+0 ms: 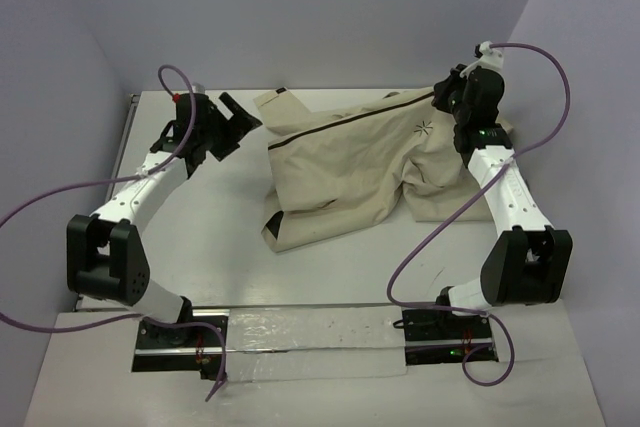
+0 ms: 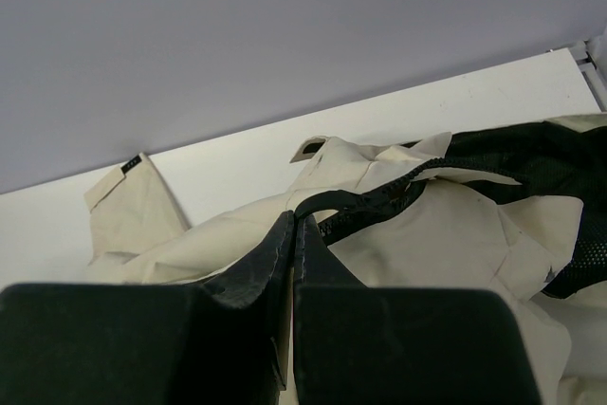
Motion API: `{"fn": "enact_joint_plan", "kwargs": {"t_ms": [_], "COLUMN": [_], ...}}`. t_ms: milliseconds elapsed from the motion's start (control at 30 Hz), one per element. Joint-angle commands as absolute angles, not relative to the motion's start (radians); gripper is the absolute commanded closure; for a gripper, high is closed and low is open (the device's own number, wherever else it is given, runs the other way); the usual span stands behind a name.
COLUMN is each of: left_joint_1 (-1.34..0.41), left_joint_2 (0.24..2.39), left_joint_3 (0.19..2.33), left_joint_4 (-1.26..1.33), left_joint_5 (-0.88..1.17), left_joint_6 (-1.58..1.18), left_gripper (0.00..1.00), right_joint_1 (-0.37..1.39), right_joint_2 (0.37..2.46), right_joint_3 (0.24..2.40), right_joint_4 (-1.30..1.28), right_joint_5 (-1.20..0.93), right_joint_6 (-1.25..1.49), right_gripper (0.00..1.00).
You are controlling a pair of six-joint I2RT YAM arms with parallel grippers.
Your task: Zip up the jacket
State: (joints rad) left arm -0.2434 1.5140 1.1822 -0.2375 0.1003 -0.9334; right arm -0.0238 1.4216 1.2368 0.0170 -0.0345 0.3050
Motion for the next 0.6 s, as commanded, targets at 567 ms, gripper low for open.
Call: {"fn": "enact_joint_plan", "kwargs": {"t_ms": [567], "left_joint_1": [-0.34], "left_joint_2": [1.854], "left_joint_3": [1.255], "left_joint_4": [-0.009], "left_joint_5": [0.425], "left_joint_6": [-0.783], "left_gripper": [0.01], "right_joint_1": [-0.02], "right_joint_2": [1.39], "right_joint_3": [1.259], "right_joint_4": [0.091], "right_joint_5": [-0.032], "right_joint_6": [0.299], "right_gripper": [1.0]}}
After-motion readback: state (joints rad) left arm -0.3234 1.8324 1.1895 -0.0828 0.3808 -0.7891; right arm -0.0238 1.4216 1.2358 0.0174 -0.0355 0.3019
